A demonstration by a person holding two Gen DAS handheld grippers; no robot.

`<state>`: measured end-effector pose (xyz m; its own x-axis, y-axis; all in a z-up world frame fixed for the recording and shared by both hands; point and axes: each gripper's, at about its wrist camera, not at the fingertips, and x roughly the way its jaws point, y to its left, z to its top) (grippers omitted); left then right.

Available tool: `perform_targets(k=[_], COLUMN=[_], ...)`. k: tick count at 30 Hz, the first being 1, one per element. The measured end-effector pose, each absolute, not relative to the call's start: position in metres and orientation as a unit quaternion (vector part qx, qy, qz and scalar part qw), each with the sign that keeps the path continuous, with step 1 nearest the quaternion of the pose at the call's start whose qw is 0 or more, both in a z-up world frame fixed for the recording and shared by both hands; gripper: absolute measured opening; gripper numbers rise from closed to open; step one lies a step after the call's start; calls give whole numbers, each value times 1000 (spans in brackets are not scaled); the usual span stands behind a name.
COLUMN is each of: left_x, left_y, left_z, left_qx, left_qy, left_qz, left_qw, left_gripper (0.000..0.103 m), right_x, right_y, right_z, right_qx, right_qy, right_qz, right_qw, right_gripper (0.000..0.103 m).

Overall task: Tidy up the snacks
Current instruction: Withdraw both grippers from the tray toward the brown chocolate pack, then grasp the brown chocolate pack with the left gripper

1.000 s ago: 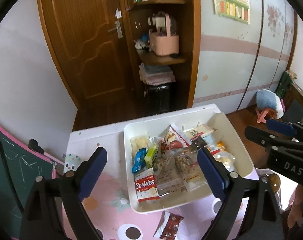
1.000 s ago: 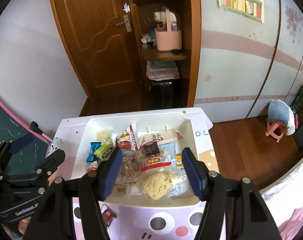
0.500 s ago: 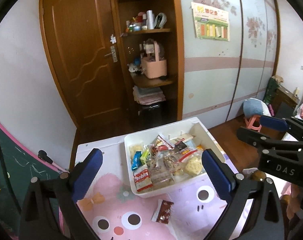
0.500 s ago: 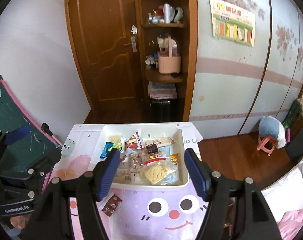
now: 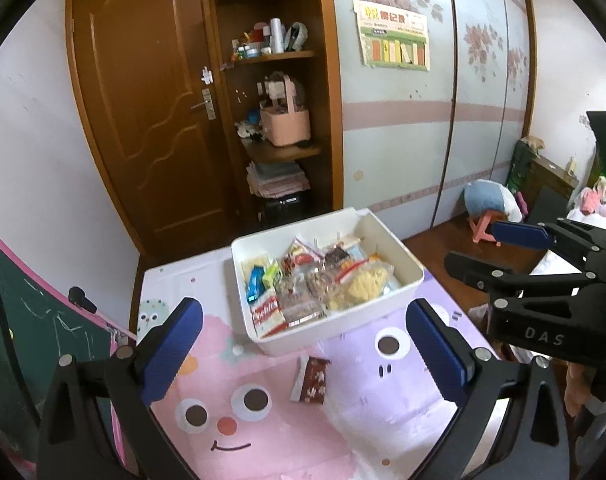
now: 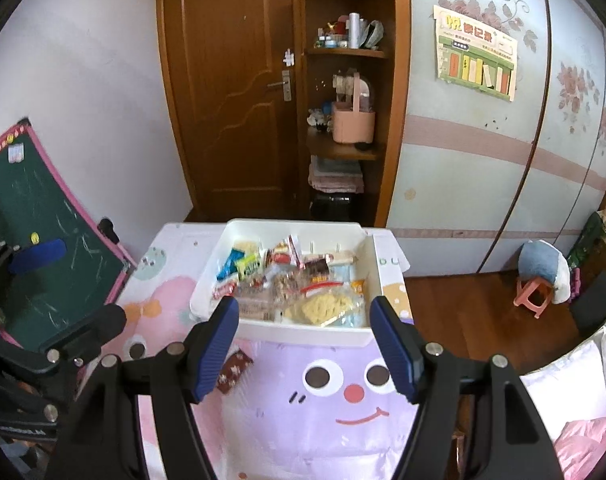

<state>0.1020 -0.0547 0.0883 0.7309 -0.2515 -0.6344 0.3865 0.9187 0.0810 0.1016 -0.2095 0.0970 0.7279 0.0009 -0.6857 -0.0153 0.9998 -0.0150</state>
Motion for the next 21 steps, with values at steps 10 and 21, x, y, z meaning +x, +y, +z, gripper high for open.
perform_targets(k=[10,21], left_x=[116,149], left_y=[-42,-35], left_z=[-2,-107], left_qx=[86,61], left_qy=[386,466], left_qz=[-170,-143], left_qw=[903,871], left_gripper=[101,101], right_x=[94,107], right_y=[-209,-237], right_z=[10,-88], right_qx=[-14,50], right_qy=[423,492], right_qz=[-6,-55], right_qw=[906,867], right_gripper=[68,68])
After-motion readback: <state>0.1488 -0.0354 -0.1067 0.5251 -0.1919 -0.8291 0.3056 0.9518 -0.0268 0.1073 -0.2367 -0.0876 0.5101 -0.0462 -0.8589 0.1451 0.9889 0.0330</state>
